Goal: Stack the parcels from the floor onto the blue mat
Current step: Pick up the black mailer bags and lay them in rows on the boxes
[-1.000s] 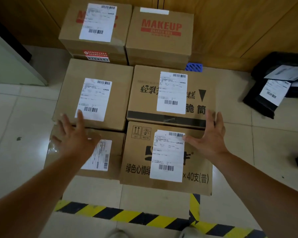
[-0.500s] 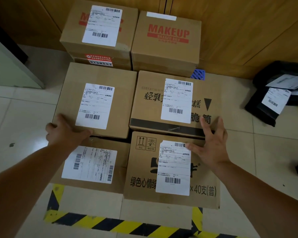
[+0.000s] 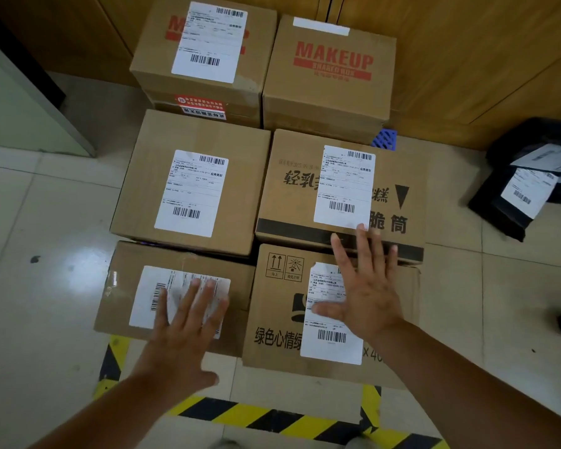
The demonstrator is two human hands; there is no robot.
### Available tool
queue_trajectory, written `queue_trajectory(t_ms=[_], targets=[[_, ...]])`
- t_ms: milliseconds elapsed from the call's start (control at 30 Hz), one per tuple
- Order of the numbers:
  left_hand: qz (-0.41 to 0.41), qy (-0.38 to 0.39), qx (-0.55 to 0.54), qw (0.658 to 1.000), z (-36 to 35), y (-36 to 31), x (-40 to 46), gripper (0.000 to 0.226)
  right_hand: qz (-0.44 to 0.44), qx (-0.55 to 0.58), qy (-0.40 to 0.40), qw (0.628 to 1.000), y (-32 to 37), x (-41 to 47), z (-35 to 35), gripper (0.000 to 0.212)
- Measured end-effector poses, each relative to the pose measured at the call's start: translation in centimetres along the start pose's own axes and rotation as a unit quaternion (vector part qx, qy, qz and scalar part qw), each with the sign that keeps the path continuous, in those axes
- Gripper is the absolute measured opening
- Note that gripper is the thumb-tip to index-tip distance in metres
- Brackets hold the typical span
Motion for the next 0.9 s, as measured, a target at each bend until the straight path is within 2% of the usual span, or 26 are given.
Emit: queue_trajectory(t_ms=[67,233,367,567,700,800,900], targets=[[-0.033,-0.013,0.019,0.999,-0.8,-1.3,0.1,0.147,0.005,0.001,-0.007,1.000,0.0,0.3,-0.2,0.117],[0.016,-0.050,0.035,0.998,-1.1,-1.6,2.2,0.143,0.030,0.007,-0.005,1.000,0.0,0.7,-0.3,0.116],[0.020,-0.056,0.020,0.998,-0.8,-1.5,2.6,0.144,0.036,0.004,-0.001,0.999,0.0,1.0,-0.2,0.116],[-0.072,-0.082,-0.016,0.994,0.9,-4.8,0.9,0.147,0.028,0.014,-0.003,1.000,-0.1,0.9,-0.3,0.119],[-0.127,-0.107,-0.016,0.986,2.0,-8.2,1.7,0.132,0.035,0.011,-0.003,0.999,-0.2,0.9,-0.4,0.118],[-0.126,-0.128,-0.019,0.984,2.8,-8.9,3.0,0.111,0.046,0.014,-0.009,0.999,-0.3,1.2,-0.5,0.117],[-0.114,-0.125,-0.027,0.985,2.7,-8.6,3.6,0.114,0.049,0.007,-0.015,0.999,-0.5,1.7,-0.4,0.117]])
Point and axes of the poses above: each hand's wrist, its own x-axis towards the middle knuckle, its own z-axis out of the back of the hand, y = z × x, the point moved 8 cm from there along x, towards the middle knuckle, and after that the axes turned 6 degrees about z, right-handed, at the moved point
